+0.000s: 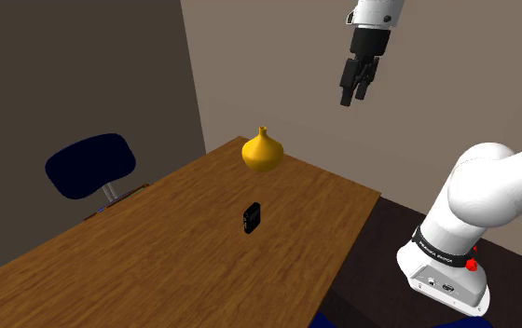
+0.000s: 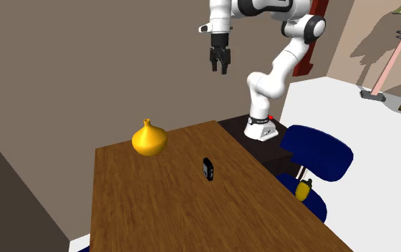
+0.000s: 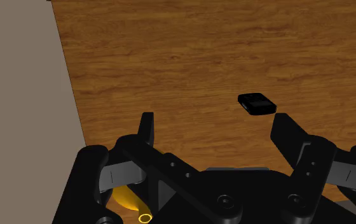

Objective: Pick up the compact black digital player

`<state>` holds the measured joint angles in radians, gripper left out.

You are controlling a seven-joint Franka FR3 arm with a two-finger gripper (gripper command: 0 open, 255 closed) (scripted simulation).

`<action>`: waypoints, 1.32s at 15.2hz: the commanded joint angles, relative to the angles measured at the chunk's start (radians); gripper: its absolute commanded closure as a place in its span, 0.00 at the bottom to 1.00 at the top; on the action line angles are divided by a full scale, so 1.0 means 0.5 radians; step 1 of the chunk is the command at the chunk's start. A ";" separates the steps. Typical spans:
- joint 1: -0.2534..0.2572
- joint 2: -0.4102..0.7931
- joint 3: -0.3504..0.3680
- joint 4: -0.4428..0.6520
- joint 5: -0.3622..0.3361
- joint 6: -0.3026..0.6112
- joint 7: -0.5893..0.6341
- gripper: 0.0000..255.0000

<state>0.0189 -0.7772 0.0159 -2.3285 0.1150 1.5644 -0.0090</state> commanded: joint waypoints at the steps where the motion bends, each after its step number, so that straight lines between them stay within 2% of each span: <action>1: 0.000 0.000 0.000 0.000 0.000 0.000 0.000 0.00; 11: 0.082 0.360 0.317 -0.224 0.137 0.604 0.258 0.00; 20: 0.116 0.916 0.595 -0.191 0.131 1.137 0.526 0.00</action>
<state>0.0768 -0.3561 0.2990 -2.4294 0.1854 2.1000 0.2380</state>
